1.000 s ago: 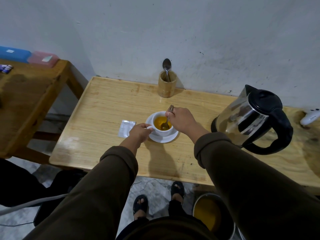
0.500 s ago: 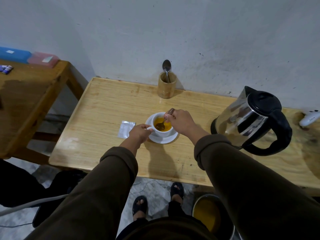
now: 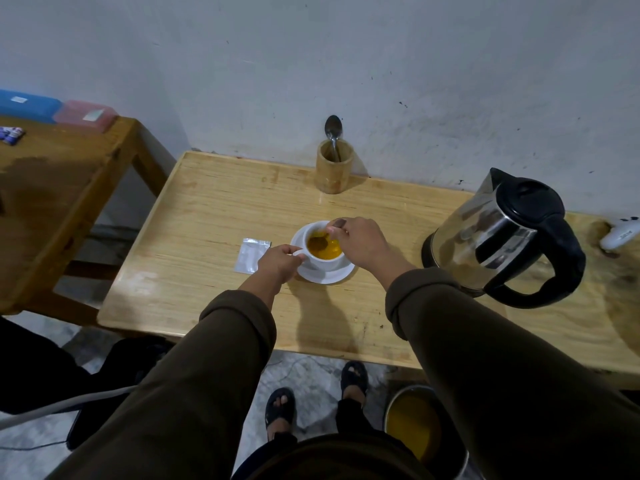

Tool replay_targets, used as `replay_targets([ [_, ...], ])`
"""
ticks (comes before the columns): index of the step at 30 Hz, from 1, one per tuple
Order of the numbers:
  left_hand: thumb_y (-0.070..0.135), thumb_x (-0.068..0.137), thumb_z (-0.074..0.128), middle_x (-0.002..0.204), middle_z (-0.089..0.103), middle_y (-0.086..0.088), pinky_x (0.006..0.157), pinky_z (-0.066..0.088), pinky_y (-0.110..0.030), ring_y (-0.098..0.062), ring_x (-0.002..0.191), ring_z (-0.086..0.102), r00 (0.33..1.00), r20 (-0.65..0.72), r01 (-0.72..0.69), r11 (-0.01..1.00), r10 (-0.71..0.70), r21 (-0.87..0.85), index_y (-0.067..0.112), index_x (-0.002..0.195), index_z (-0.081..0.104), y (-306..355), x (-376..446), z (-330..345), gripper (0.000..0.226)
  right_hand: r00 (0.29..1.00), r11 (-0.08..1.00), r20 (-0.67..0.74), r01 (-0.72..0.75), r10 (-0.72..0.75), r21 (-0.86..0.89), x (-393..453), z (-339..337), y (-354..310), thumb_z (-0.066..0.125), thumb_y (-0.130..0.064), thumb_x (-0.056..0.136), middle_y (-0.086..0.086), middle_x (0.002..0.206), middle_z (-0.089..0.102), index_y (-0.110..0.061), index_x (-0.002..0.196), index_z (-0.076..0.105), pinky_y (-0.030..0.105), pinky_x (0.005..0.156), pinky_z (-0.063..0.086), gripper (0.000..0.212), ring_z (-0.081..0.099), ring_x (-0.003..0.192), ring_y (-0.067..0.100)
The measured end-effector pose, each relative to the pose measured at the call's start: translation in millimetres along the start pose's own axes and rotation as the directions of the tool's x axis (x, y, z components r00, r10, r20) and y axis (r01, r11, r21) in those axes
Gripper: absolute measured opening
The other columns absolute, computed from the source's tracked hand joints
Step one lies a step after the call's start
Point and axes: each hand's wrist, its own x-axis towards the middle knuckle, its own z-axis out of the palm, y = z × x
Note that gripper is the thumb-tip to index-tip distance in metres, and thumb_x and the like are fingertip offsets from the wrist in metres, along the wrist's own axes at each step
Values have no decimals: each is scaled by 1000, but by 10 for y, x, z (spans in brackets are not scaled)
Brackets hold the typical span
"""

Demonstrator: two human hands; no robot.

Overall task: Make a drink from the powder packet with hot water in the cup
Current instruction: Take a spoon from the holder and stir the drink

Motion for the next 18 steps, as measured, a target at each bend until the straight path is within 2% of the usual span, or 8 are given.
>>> replay_targets([
  [3, 28, 89, 62, 121, 65, -12, 94, 54, -38, -24, 100, 61, 1000, 0, 5, 1000, -5, -5, 18, 117, 65, -2, 1, 6, 30, 1000, 1000, 6, 9, -9, 6, 14, -33, 15, 43, -31, 97, 9, 101, 73, -12, 96, 69, 38, 88, 48, 32, 62, 99, 27],
  [6, 28, 89, 62, 122, 65, -11, 97, 54, -40, -28, 111, 63, 1000, -3, 11, 1000, -11, -9, 18, 118, 65, 1, -4, 7, 30, 1000, 998, -13, 10, -10, -65, 33, -47, 24, 41, -31, 97, 12, 102, 69, -10, 103, 64, 34, 76, 43, 33, 60, 97, 29],
  [8, 28, 89, 62, 123, 65, -11, 98, 54, -40, -29, 114, 63, 1000, -2, 11, 1000, -11, -7, 18, 118, 65, 9, -10, 9, 31, 999, 990, -29, 16, -20, -137, 48, -41, 27, 39, -32, 98, 12, 104, 67, -14, 109, 64, 32, 73, 42, 32, 59, 98, 28],
  [11, 28, 89, 62, 123, 65, -12, 98, 53, -40, -28, 111, 63, 1000, 2, 14, 1000, -14, -11, 17, 118, 65, 6, -7, 9, 31, 999, 981, -41, 12, -20, -196, 59, -19, 20, 38, -32, 98, 8, 109, 67, -22, 111, 65, 33, 76, 42, 32, 56, 101, 27],
  [13, 28, 89, 63, 122, 65, -12, 99, 53, -41, -28, 111, 63, 1000, 3, 16, 1000, -16, -17, 18, 117, 65, 2, -7, 8, 30, 1000, 992, -28, -9, 5, -126, 44, -7, 7, 41, -33, 97, 7, 111, 68, -25, 108, 68, 35, 82, 46, 30, 57, 104, 26],
  [15, 27, 88, 63, 122, 66, -12, 100, 52, -43, -30, 113, 63, 1000, 0, 17, 1000, -17, -23, 18, 116, 66, 0, 0, 8, 29, 1000, 998, -4, -2, 2, -61, 33, 3, -1, 43, -34, 96, 7, 111, 70, -22, 107, 70, 38, 89, 50, 31, 59, 105, 26],
  [18, 26, 89, 63, 121, 65, -11, 100, 52, -43, -30, 114, 63, 1000, 5, 22, 999, -22, -25, 17, 116, 65, -1, 11, 10, 29, 999, 998, 28, 24, -22, -61, 33, -19, -1, 43, -34, 96, 8, 104, 72, -15, 98, 71, 38, 89, 50, 35, 63, 100, 26],
])
